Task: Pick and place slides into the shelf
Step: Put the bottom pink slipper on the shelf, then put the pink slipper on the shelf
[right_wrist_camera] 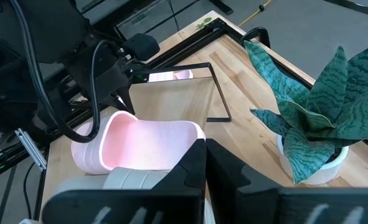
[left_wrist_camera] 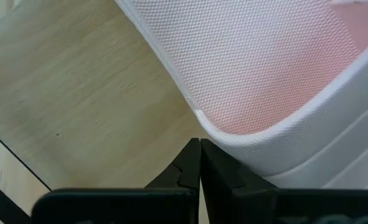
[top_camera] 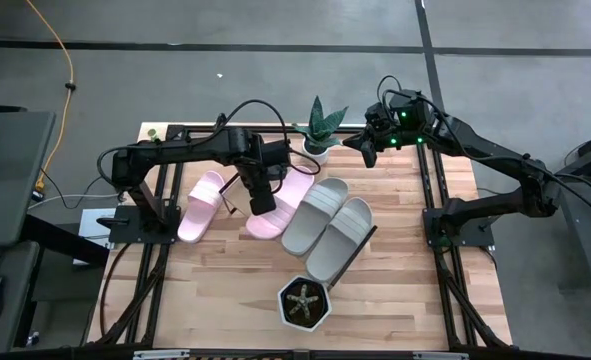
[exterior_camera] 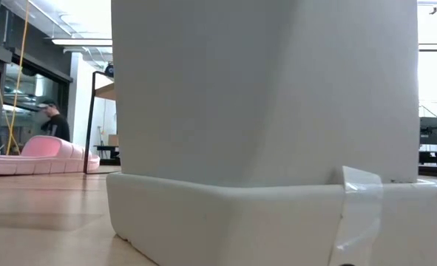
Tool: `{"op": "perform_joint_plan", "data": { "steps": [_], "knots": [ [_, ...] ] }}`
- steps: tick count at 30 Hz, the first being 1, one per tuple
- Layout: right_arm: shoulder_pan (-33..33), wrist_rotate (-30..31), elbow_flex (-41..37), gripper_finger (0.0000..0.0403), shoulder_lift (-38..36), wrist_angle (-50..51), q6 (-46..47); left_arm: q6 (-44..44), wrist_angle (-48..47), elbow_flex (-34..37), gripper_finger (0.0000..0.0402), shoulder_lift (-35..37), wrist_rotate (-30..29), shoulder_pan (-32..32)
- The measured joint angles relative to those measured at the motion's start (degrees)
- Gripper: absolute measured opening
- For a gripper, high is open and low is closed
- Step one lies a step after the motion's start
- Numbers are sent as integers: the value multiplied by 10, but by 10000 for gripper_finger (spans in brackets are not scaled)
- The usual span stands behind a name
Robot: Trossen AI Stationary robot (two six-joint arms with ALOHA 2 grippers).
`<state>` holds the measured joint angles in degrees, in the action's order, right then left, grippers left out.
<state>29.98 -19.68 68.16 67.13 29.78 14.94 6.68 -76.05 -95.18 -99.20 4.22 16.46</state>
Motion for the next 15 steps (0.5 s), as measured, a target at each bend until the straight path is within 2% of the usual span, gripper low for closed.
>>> {"op": "perform_joint_plan", "data": {
  "steps": [11,15],
  "knots": [
    [0,0,0,0,0,0,0,0,-7,0,0,0,-49,0],
    [0,0,0,0,0,1,0,-5,-44,-8,0,0,-83,0]
  ]
}}
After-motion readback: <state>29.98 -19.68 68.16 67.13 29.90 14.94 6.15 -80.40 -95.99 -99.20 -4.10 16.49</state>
